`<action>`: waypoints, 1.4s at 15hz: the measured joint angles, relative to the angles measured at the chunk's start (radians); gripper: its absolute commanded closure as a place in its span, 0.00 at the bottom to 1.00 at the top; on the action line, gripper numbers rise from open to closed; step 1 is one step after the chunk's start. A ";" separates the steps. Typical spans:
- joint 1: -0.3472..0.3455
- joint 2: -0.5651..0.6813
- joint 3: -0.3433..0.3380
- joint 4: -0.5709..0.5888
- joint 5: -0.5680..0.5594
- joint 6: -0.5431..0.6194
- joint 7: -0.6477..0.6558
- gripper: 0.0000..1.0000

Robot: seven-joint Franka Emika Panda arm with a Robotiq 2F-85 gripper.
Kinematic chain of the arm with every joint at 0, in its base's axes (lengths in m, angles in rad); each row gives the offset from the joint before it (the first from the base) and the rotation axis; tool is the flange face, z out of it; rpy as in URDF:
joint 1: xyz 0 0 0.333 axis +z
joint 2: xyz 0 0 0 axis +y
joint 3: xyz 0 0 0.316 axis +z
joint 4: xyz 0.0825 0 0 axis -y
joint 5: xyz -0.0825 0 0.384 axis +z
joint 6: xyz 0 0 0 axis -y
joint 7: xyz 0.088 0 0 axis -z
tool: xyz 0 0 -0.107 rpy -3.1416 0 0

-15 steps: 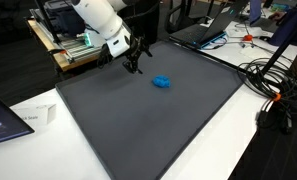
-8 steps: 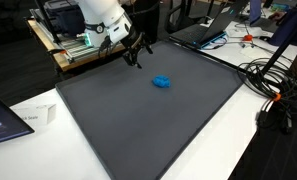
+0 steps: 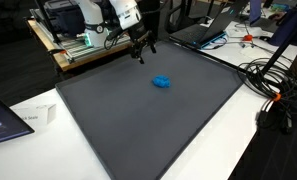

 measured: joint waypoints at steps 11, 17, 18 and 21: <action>0.244 0.110 -0.012 -0.094 -0.224 0.333 0.503 0.00; 0.460 0.178 -0.196 -0.082 -0.224 0.400 0.542 0.00; 0.456 0.178 -0.195 -0.082 -0.224 0.400 0.542 0.00; 0.450 0.178 -0.195 -0.082 -0.224 0.400 0.541 0.00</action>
